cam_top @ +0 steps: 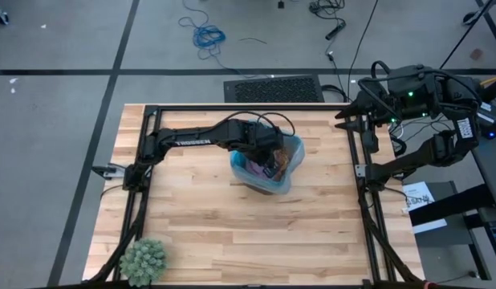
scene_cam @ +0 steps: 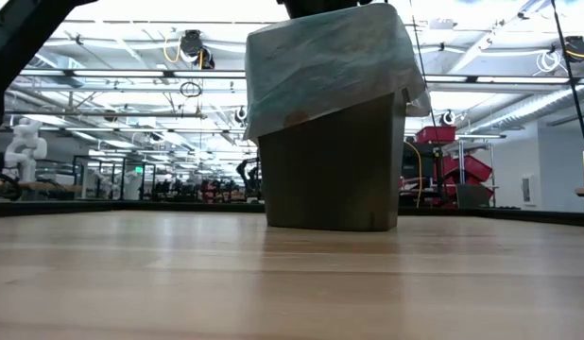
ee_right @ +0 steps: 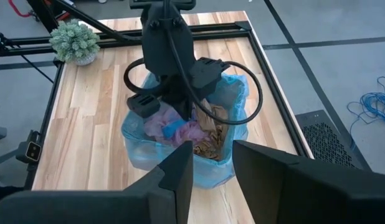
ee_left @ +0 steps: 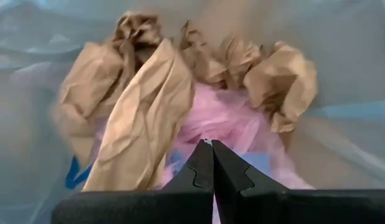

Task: Pick and place trash into bin
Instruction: Return to Home Position

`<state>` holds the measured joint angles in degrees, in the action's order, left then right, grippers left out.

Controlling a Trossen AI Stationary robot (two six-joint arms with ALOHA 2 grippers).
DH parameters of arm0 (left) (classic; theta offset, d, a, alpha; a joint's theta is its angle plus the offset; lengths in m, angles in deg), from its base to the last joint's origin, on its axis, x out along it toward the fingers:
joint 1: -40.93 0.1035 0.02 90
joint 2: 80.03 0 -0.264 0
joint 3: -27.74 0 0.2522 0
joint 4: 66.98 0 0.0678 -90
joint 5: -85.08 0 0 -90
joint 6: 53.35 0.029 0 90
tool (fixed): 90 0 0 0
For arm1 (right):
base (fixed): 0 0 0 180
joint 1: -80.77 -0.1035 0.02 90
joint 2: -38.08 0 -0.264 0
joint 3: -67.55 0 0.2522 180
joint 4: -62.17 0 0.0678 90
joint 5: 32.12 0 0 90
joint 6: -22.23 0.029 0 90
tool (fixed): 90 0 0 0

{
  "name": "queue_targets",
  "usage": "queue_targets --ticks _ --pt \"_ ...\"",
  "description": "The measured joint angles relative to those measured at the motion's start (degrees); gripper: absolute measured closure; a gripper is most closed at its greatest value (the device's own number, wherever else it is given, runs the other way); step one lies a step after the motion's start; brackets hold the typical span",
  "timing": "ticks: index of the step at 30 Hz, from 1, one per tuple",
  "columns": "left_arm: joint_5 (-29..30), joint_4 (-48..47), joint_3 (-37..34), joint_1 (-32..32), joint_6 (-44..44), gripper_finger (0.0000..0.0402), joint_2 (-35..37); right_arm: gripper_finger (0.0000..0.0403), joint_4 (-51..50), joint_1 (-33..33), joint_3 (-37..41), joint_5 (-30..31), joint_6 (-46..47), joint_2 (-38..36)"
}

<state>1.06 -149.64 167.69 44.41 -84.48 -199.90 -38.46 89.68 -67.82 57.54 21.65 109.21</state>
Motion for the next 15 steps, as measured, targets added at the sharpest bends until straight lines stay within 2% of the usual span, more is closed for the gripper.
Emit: queue_targets --ticks 4,11,15 --pt "-1.51 2.63 0.84 -0.39 0.00 0.0402 0.00 0.0298 0.00 0.00 0.01 0.00 0.04 0.00" --pt "-1.62 3.46 8.82 -0.63 0.77 0.0402 0.04 0.0298 0.02 -0.02 0.01 0.00 0.04 0.00" --pt "-2.15 7.23 8.72 -0.63 2.74 0.0402 2.88 0.0298 0.14 0.00 0.01 0.00 0.06 0.00"
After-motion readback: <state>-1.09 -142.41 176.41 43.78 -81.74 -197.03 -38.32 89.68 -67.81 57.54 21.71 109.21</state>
